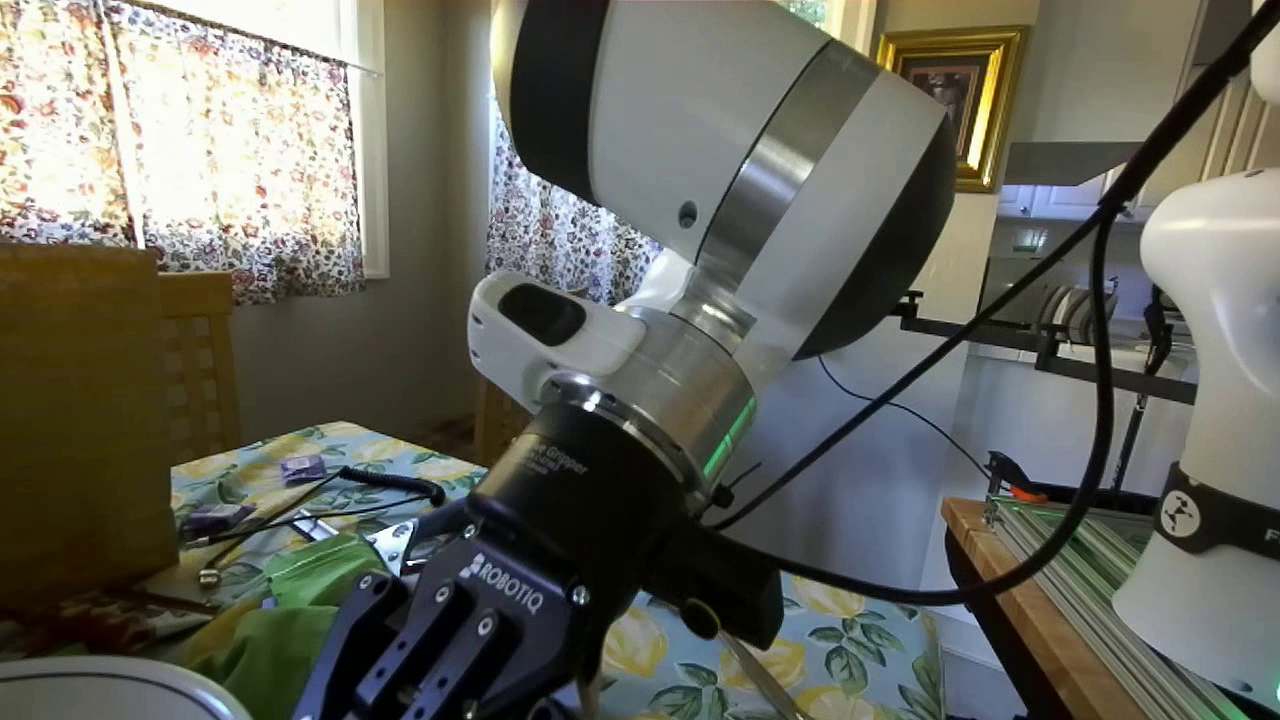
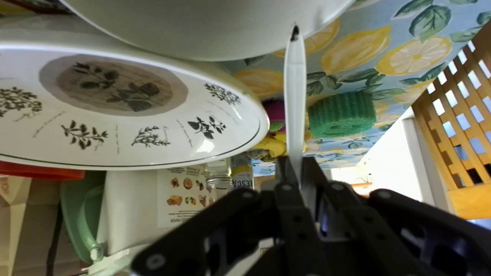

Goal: Use the plastic knife to stir the contents of the small white bowl

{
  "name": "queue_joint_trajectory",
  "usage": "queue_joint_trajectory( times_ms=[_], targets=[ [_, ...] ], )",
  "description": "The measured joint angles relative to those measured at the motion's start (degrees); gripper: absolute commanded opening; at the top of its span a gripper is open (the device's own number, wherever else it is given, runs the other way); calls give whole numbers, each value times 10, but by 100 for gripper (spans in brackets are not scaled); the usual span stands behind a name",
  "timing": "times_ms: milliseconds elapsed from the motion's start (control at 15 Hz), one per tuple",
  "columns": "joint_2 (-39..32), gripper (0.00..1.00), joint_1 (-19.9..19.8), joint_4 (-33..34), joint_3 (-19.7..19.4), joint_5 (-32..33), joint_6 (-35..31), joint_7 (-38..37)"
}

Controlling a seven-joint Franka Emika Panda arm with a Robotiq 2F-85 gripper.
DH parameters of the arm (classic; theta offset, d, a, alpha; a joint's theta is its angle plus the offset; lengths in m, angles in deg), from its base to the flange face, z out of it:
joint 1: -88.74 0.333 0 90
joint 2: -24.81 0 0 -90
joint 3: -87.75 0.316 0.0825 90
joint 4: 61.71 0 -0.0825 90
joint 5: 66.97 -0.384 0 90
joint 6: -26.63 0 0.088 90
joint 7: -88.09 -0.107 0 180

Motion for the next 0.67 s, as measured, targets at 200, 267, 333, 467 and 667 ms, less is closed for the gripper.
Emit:
queue_joint_trajectory(
  times_ms=[200,267,333,467,667],
  targets=[
    [-8,3,-1,1,0,11,30,0],
    [-10,3,-1,1,0,12,36,0],
    [-11,3,-2,1,0,13,43,0],
    [-14,3,-4,3,0,13,56,1],
    [-14,3,-9,9,-3,13,81,11]
  ],
)
